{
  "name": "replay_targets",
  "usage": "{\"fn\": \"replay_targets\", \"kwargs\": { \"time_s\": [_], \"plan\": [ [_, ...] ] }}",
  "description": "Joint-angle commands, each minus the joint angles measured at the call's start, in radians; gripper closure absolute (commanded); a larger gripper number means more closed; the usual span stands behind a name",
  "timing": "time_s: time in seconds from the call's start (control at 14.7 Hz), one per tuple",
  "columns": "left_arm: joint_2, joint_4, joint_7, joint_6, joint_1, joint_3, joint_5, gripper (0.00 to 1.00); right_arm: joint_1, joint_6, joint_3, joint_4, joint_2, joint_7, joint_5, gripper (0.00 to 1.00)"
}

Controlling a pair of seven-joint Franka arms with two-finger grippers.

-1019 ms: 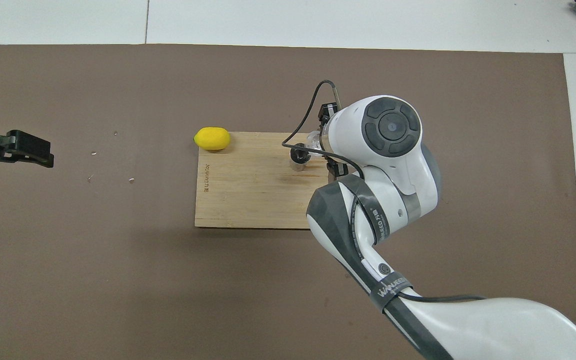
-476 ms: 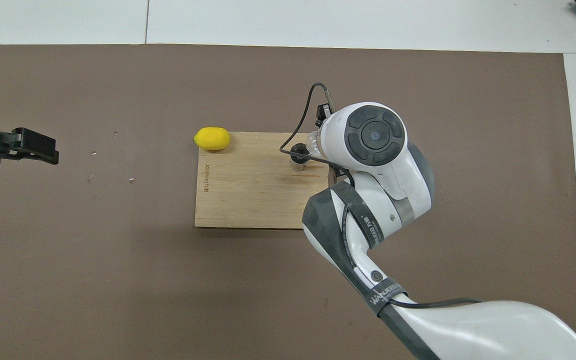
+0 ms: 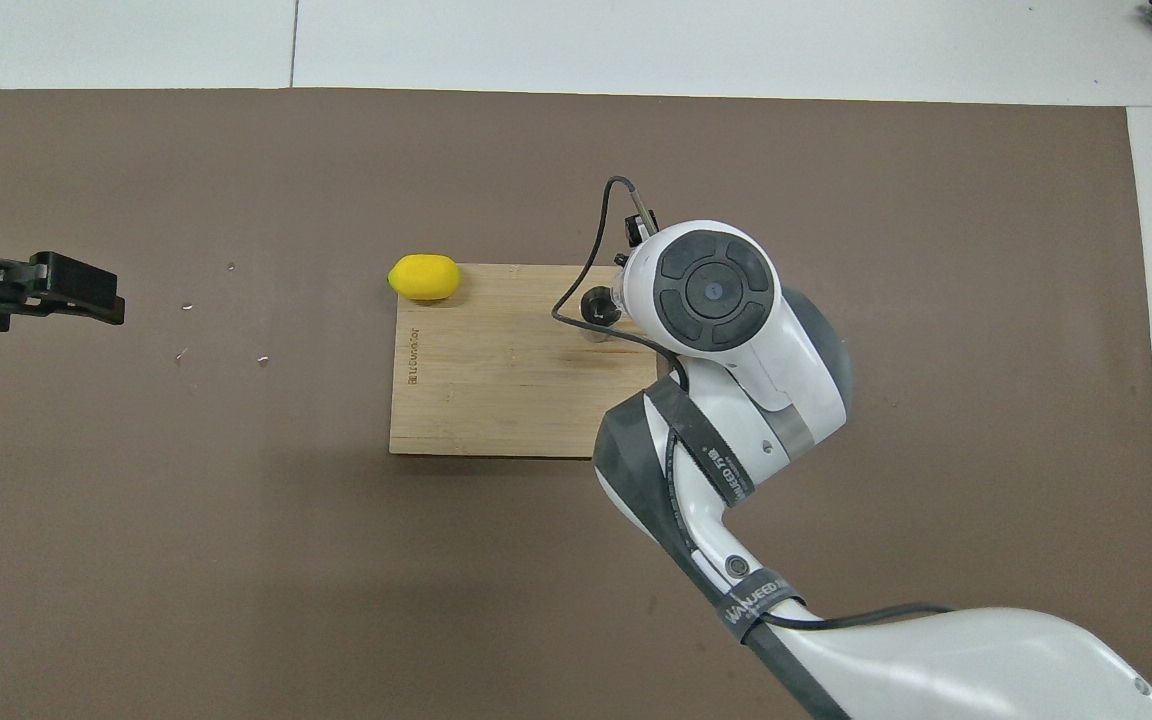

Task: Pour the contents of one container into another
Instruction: 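Tilt the glass cup over the metal cup with the right gripper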

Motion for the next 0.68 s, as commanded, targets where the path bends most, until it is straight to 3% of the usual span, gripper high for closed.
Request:
{"fn": "replay_targets", "kwargs": {
  "time_s": [0.0, 0.61],
  "plan": [
    [-0.023, -0.028, 0.01, 0.022, -0.003, 0.011, -0.013, 0.0, 0.01, -0.011, -0.001, 0.022, 0.01, 0.013, -0.045, 1.0],
    [-0.026, -0.033, 0.001, 0.021, -0.008, 0.011, -0.011, 0.0, 0.033, -0.014, 0.001, 0.022, 0.009, -0.036, -0.12, 1.0]
  ]
}}
